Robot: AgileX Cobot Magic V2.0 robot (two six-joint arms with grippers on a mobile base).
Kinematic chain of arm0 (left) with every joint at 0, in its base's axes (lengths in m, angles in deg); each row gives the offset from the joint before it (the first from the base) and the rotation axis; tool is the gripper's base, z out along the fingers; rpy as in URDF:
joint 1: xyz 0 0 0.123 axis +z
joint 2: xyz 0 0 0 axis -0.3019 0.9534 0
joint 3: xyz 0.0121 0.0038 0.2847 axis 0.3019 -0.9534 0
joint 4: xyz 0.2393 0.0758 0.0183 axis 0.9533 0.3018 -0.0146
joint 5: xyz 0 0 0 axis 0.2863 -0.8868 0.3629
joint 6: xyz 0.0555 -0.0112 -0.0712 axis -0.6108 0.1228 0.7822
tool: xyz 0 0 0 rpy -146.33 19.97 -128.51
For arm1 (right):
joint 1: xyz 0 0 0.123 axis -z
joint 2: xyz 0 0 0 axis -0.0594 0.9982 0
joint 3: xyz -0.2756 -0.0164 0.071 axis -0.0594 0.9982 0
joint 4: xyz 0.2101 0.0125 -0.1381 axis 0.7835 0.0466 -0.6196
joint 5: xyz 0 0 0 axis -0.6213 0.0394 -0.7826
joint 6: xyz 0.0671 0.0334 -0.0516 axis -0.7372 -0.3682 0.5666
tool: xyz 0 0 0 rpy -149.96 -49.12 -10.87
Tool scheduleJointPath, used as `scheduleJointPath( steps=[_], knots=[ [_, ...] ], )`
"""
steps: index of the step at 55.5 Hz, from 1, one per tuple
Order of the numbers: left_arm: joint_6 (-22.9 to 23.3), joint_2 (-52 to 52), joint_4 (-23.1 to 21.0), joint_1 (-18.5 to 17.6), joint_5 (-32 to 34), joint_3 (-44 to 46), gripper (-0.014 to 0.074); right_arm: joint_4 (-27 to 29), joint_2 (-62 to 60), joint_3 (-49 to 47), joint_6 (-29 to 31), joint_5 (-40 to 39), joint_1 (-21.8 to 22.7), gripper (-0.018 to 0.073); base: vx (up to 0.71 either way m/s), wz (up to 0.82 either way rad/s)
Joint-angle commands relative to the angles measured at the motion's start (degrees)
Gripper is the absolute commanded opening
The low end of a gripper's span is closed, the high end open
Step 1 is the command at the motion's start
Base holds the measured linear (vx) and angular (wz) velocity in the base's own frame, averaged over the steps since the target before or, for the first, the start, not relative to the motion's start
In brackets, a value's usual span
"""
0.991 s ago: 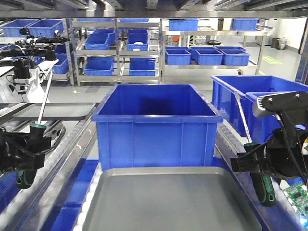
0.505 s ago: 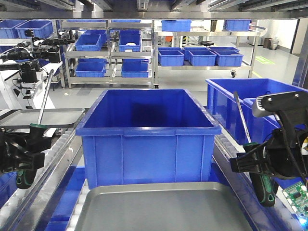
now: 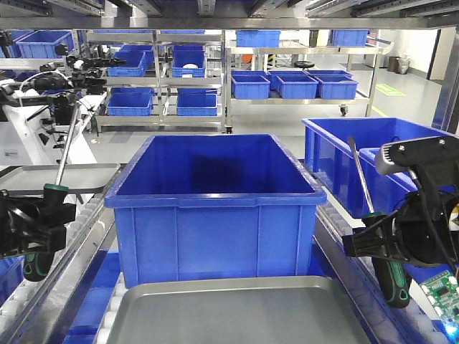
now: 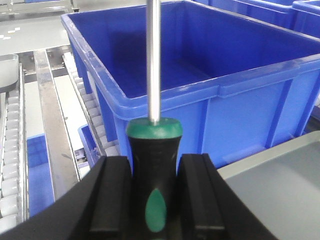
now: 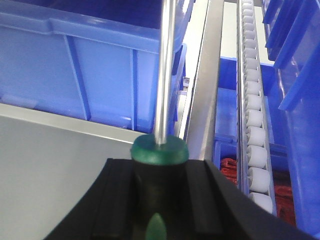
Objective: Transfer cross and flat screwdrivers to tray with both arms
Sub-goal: 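Lower both held screwdrivers toward the grey metal tray, then open both grippers to release the screwdrivers onto the tray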
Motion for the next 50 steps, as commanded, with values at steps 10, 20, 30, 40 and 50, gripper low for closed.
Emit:
scheduleJointPath(
  steps=[10,20,30,40,50],
  knots=[
    [-0.01,-1.33,-1.64,-0.2,3.69,1.97,0.0,-0.5,-1.63,-2.12,0.09,-4.73,0.22,-0.0008,0.0,0.0],
    [-0.01,-1.26,-1.92,-0.25,2.79,1.97,0.0,-0.44,-1.63,-2.12,0.09,-4.74,0.22,-0.0008,0.0,0.0],
    [-0.22,-0.42,-5.67,-1.8,-4.04,1.97,0.0,9.65,-0.53,-2.12,2.73,-7.06,-0.59,-0.0008,0.0,0.0],
    [-0.22,3.22,-8.32,-7.49,-8.24,1.97,0.0002,16.25,3.23,-2.12,14.1,-7.71,-6.0,-0.0008,0.0,0.0],
    [-0.22,8.75,-15.84,-11.16,-6.85,1.97,0.0011,19.43,7.63,-2.12,12.86,-7.22,-9.02,-0.0003,0.0,0.0]
  ],
)
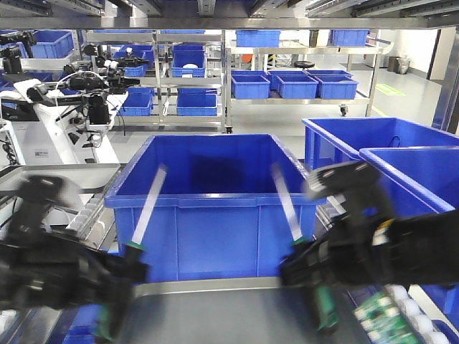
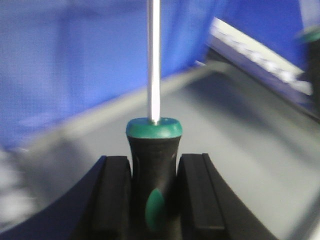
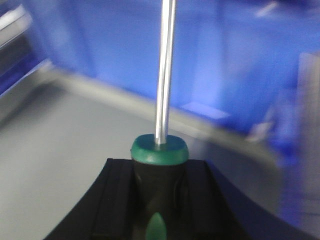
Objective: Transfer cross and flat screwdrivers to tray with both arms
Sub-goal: 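Open both grippers to release the screwdrivers onto the tray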
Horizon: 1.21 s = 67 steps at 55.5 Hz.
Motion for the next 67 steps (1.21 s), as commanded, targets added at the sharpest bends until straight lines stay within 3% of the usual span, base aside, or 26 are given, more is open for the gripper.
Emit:
scheduleJointPath(
  steps=[1,16,38,52,67],
  knots=[
    [0.01,1.41,-6.13,-1.41,4.08,1.97,0.0013,1.6,0.19,-2.12,-0.59,-4.24,-0.52,-0.0001,0.0,0.0],
    [0.68,8.65,-6.58,-1.73,4.31,1.97,0.0129,1.47,4.68,-2.12,-4.9,2.12,-0.46,0.0081,0.0,0.0],
    [0.63,11.11,-7.62,-1.73,-0.65,1.97,0.042,1.47,7.24,-2.12,-5.06,4.55,-0.46,0.0408,0.0,0.0],
    [0.14,8.1,-7.68,-1.68,2.18,2.03,0.0433,1.26,2.76,-2.12,-5.48,1.47,-0.46,0.0456,0.0,0.0],
    [0.14,-0.69,-7.61,-1.68,11.43,1.98,0.0433,1.4,-2.06,-2.12,-5.48,-0.23,-0.46,0.0453,0.0,0.0]
  ],
)
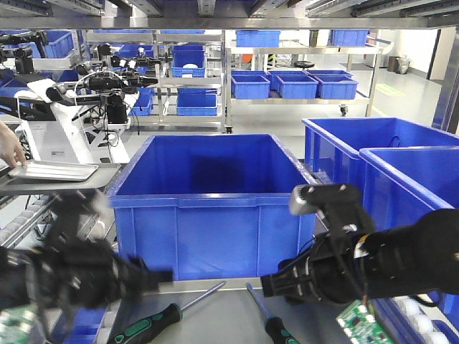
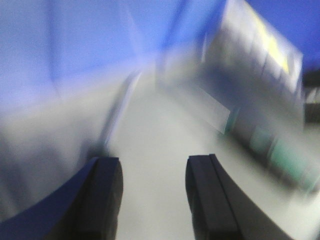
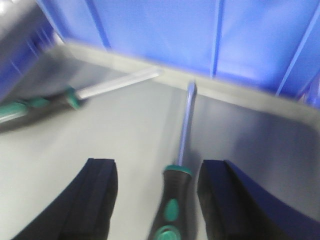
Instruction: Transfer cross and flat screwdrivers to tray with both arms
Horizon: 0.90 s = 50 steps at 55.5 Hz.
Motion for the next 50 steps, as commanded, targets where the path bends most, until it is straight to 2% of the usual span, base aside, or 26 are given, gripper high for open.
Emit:
scheduleJointPath(
  steps=[1,33,40,45,50],
  knots=[
    [0.08,-4.0,-2.4,-0.22,4.84,1.82,0.0433,0.49,-2.75,-1.95,0.08,-3.12,0.09,0.0453,0.0,0.0],
    [0.08,-4.97,-2.27,-0.22,4.98,1.82,0.0433,0.48,-2.84,-1.95,0.08,-3.12,0.09,0.0453,0.0,0.0],
    [1.24,-7.07,3.65,-0.22,6.53,-0.07,0.0409,0.48,-2.84,-1.95,0.08,-3.12,0.09,0.0453,0.0,0.0],
    [6.42,-12.01,7.86,-0.22,10.62,-5.7,0.0352,0.48,-2.84,-1.95,0.08,-3.12,0.09,0.0453,0.0,0.0],
    [13.19,-18.76,14.4,-0.22,16.15,-14.23,0.0274,0.48,-2.84,-1.95,0.08,-3.12,0.09,0.0453,0.0,0.0]
  ],
)
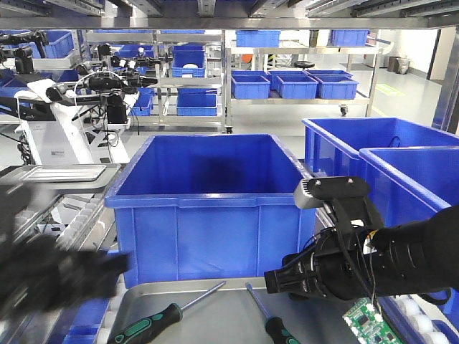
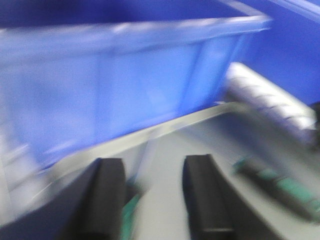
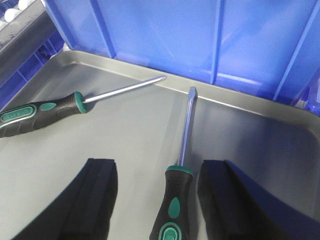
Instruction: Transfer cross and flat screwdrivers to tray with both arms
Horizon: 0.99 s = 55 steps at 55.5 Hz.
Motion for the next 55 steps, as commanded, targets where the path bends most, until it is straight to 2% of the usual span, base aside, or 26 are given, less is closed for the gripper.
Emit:
scheduleJointPath(
  steps=[1,8,17,24,30,37,40,44,55],
  knots=[
    [8.21,-7.47,6.29,-0.22,8.17,-6.32,0.0256,0.48,-2.0,-1.95,0.08,-3.42,0.09,0.0453,0.0,0.0],
    [16.62,-19.18,17.93,-0.22,12.7,-16.85,0.0142,0.48,-2.0,-1.95,0.08,-3.42,0.09,0.0453,0.0,0.0],
    [20.5,-32.81,23.49,1.86,13.41,-29.04,-0.0001,0.48,-2.0,-1.95,0.08,-3.42,0.09,0.0453,0.0,0.0],
    [21.82,-42.83,28.79,5.71,13.39,-37.59,-0.0007,0.48,-2.0,-1.95,0.08,-3.42,0.09,0.0453,0.0,0.01],
    [26.88,-49.91,33.39,9.12,13.33,-42.99,-0.0007,0.48,-2.0,-1.95,0.08,-3.42,0.09,0.0453,0.0,0.0],
    [31.4,-57.99,36.44,12.55,13.67,-47.87,-0.0007,0.48,-2.0,-1.95,0.08,-2.74,0.09,0.0453,0.0,0.0],
    [31.41,-61.21,37.54,13.73,10.29,-47.67,-0.0007,0.48,-2.0,-1.95,0.08,-2.17,0.09,0.0453,0.0,0.0],
    [31.41,-65.09,38.19,15.48,9.0,-47.67,-0.0006,0.48,-2.0,-1.95,0.08,-2.06,0.09,0.0453,0.0,0.0],
    [31.41,-66.66,38.19,18.29,10.57,-47.67,-0.0007,0.48,-2.0,-1.95,0.08,-1.94,0.09,0.0453,0.0,0.0]
  ],
)
